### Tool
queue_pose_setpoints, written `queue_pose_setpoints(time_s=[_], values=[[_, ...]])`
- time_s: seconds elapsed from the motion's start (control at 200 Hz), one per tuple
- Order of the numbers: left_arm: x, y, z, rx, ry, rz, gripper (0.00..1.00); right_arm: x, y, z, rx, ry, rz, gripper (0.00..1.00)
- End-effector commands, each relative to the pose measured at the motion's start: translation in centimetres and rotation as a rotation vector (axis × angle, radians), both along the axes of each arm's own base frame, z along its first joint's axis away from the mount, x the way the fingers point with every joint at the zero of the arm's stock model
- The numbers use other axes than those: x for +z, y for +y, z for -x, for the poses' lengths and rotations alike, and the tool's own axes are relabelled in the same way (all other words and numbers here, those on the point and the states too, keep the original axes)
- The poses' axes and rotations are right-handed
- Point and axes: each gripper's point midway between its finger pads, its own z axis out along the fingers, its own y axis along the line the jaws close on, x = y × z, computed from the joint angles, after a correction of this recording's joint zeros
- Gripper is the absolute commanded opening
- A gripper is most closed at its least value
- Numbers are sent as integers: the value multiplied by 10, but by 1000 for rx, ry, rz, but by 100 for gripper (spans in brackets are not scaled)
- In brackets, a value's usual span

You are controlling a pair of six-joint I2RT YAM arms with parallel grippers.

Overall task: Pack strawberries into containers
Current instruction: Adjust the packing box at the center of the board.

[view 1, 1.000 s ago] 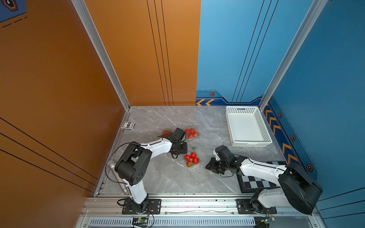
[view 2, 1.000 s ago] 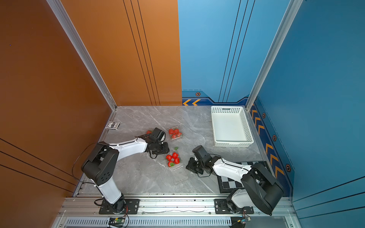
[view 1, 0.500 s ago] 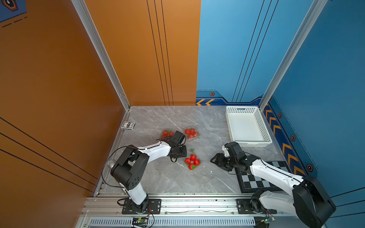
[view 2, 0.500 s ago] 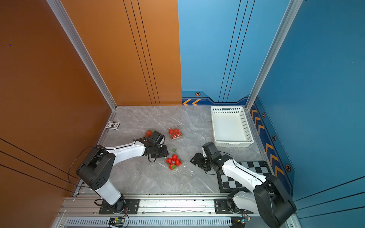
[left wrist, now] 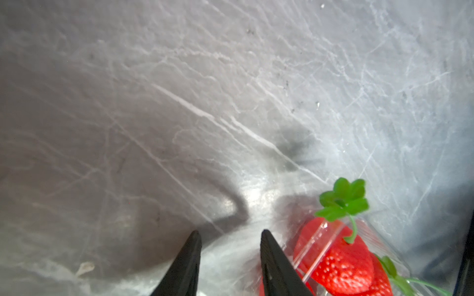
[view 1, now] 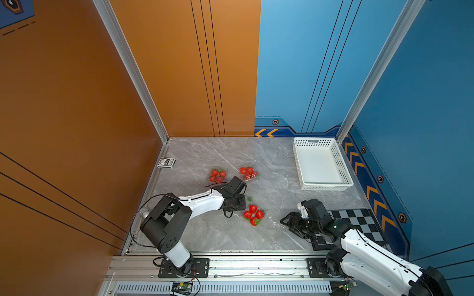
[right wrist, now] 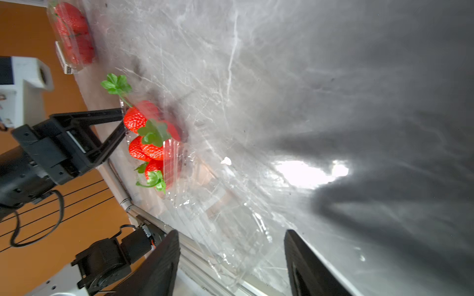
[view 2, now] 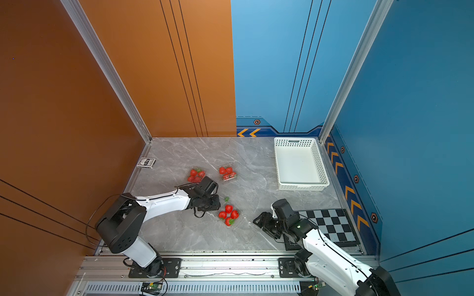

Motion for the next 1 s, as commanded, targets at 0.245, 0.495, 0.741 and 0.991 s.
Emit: queue_pose_setpoints(time_s=[0.245, 0.495, 0.741, 0.991], values=[[2, 3, 13, 23, -3, -26, 40, -20, -5, 25, -48, 67, 1, 67], [6, 1, 30, 40, 4, 1, 34, -17, 2, 14, -62, 39, -25, 60], [7, 16, 45, 89, 5, -7, 34, -21, 16, -2, -41, 34, -28, 55], [22, 42, 17, 202, -35, 6, 41, -21, 12, -16, -36, 33, 5, 55]])
